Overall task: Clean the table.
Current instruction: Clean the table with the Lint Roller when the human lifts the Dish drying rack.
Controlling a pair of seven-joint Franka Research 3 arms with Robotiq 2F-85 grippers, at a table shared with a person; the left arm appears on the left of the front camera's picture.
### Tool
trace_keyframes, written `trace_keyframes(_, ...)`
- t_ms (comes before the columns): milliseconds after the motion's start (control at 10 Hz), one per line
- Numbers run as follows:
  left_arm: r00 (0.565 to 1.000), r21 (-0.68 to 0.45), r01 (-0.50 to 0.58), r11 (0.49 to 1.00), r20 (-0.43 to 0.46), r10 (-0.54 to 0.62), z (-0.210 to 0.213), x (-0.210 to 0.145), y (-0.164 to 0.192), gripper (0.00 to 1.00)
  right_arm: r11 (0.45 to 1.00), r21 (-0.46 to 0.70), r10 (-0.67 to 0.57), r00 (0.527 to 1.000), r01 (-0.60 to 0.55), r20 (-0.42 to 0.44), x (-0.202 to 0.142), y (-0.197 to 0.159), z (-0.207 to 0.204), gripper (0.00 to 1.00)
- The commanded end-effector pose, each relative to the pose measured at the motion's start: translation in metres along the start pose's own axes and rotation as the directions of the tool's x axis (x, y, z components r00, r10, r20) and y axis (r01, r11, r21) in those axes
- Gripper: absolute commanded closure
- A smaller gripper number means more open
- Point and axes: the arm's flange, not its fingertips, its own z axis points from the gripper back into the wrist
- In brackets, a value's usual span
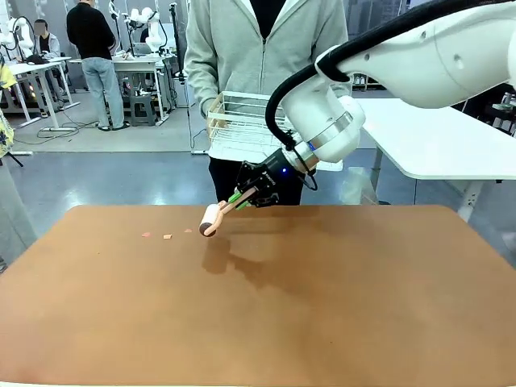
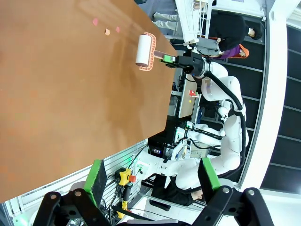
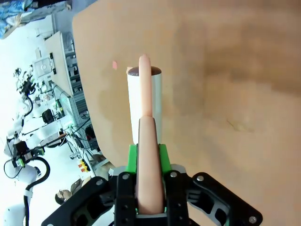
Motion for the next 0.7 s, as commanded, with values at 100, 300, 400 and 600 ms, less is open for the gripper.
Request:
trace_keyframes(100,1.000,-0.001,0.006,1.000,0.005,-0.006,0.002,-0.001,0.000,0.00,0.997,-0.033,-0.069,0.997,0.070,0.024,0.013,0.003,-0.023,0.79)
trace_keyframes(300,1.000,-0.001,0.006,1.000,0.005,-0.006,0.002,-0.001,0.000,0.00,0.998,-0.033,-0.045,0.999,0.046,0.031,0.016,0.002,-0.035,0.79)
trace_keyframes(400,1.000,-0.001,0.006,1.000,0.005,-0.006,0.002,-0.001,0.000,0.00,0.999,-0.033,-0.033,0.999,0.034,0.044,0.020,-0.001,-0.039,0.79)
trace_keyframes(600,1.000,-0.001,0.006,1.000,0.005,-0.006,0.002,-0.001,0.000,0.00,1.000,-0.022,0.016,0.999,-0.015,0.046,0.023,-0.003,-0.045,0.79)
